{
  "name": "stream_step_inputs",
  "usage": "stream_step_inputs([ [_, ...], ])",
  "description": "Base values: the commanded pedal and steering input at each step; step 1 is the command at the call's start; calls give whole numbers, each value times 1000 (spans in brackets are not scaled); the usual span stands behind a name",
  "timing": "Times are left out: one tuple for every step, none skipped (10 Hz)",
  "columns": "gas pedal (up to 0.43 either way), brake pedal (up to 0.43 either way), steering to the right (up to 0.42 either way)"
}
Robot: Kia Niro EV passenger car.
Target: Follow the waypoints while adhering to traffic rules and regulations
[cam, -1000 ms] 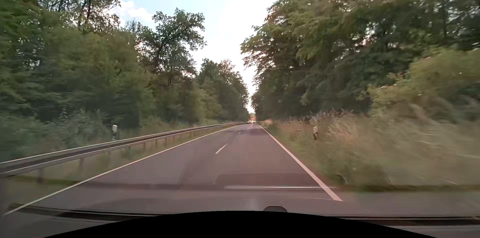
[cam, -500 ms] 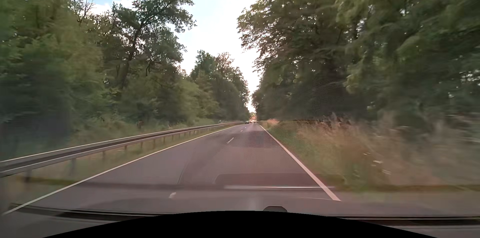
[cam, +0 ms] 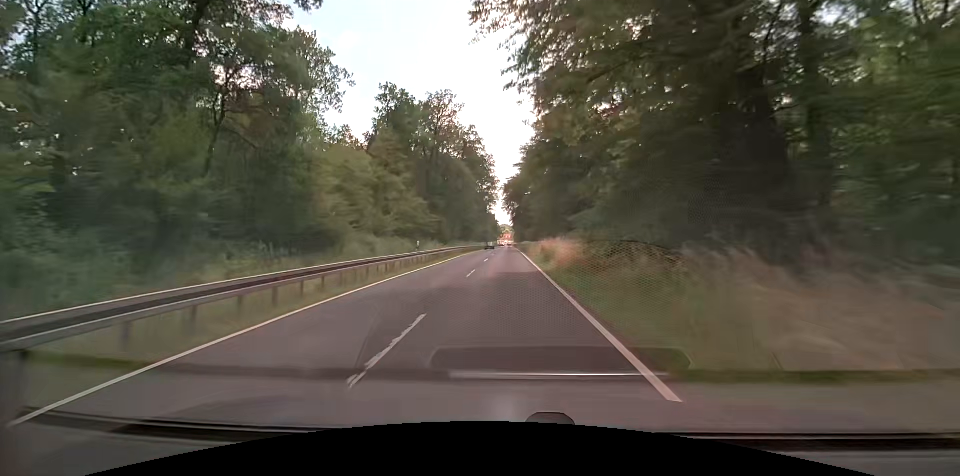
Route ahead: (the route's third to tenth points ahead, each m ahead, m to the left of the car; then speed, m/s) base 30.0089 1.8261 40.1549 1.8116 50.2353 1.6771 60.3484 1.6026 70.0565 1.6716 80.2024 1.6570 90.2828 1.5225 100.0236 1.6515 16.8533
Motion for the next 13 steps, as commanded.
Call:
stream_step_inputs([
  [98, 0, -4],
  [98, 0, -4],
  [98, 0, -4],
  [98, 0, -4],
  [110, 0, -4],
  [110, 0, -4],
  [110, 0, -4],
  [110, 0, -4],
  [110, 0, -4],
  [110, 0, -4],
  [110, 0, -4],
  [110, 0, -4],
  [110, 0, -4],
])
